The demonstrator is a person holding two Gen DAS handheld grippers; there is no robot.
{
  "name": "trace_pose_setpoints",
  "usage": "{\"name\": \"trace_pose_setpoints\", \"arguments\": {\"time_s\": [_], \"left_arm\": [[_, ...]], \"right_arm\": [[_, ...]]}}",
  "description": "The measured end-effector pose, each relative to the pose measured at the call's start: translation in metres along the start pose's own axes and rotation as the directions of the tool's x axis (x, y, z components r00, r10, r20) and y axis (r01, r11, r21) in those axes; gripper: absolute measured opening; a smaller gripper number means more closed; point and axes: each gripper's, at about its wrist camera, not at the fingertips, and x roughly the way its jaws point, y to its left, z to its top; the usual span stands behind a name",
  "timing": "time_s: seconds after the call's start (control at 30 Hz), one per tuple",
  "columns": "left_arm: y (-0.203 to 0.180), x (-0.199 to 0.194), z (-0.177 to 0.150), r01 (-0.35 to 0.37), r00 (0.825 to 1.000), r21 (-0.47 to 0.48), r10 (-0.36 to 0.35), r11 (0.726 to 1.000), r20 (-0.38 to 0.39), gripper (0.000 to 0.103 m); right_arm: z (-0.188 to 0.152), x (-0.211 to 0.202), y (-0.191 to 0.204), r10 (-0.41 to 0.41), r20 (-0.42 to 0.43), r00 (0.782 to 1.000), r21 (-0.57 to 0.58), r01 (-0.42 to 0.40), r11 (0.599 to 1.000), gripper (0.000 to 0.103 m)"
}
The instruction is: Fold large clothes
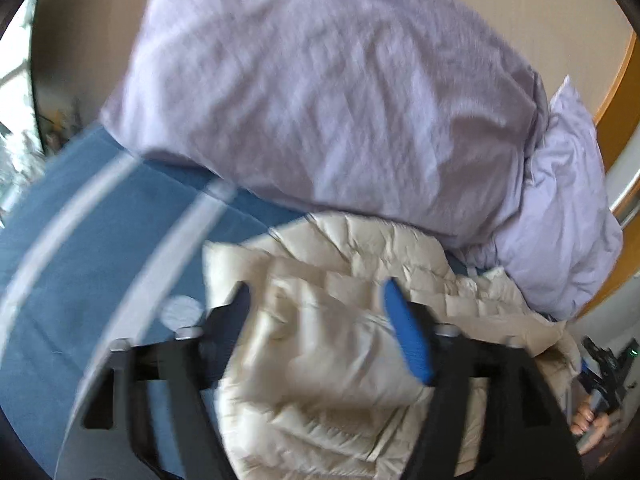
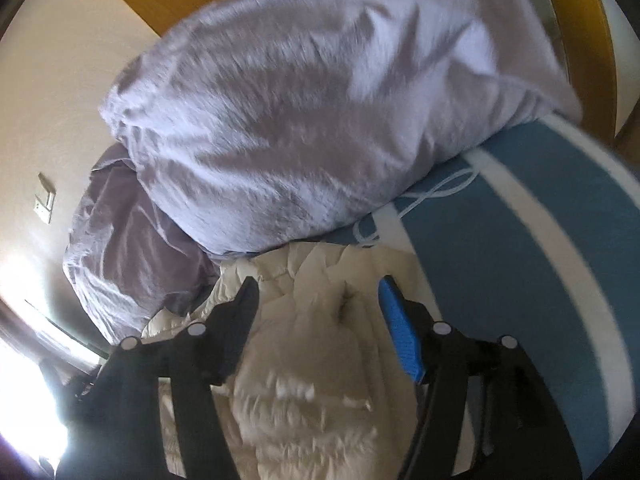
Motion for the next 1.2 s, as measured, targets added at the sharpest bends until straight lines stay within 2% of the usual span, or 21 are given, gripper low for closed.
{"name": "trace_pose_setpoints", "arguments": {"time_s": [0.17,0.27,0.37,0.43,0.53,0.7,0.93,1.2], "left_arm": [[0.004,-0.032,-0.011,-0.010,1.000,0.022,0.010,1.000,0.015,0.072],[-0.001,-0.042,-0.026,-0.013,1.000,0.061,0.012,0.998,0.013,0.071],[-0.012,-0.051,-0.052,-0.012,1.000,0.128,0.012,0.992,-0.002,0.072],[-0.019,-0.052,-0.068,-0.009,1.000,0.165,0.011,0.986,-0.015,0.072],[-0.033,-0.048,-0.090,-0.006,0.999,0.222,0.015,0.975,-0.038,0.072],[-0.057,-0.030,-0.108,-0.015,0.997,0.293,0.038,0.956,-0.073,0.072],[-0.075,0.003,-0.104,-0.052,0.993,0.321,0.083,0.946,-0.082,0.072],[-0.080,0.035,-0.065,-0.074,0.994,0.254,0.091,0.964,-0.058,0.072]], "right_arm": [[-0.025,-0.034,0.013,-0.035,-0.001,0.999,-0.118,0.034,0.992,0.062],[-0.046,-0.043,0.021,-0.037,-0.023,0.999,-0.170,0.032,0.985,0.058],[-0.069,-0.048,0.028,-0.038,-0.049,0.998,-0.226,0.026,0.974,0.050],[-0.081,-0.049,0.034,-0.043,-0.063,0.997,-0.267,0.025,0.963,0.043],[-0.098,-0.046,0.048,-0.050,-0.081,0.995,-0.335,0.020,0.942,0.036],[-0.111,-0.027,0.069,-0.075,-0.085,0.993,-0.403,0.035,0.914,0.034],[-0.110,0.009,0.086,-0.158,-0.028,0.987,-0.470,0.127,0.873,0.034],[-0.074,0.042,0.088,-0.191,0.046,0.980,-0.409,0.193,0.892,0.035]]}}
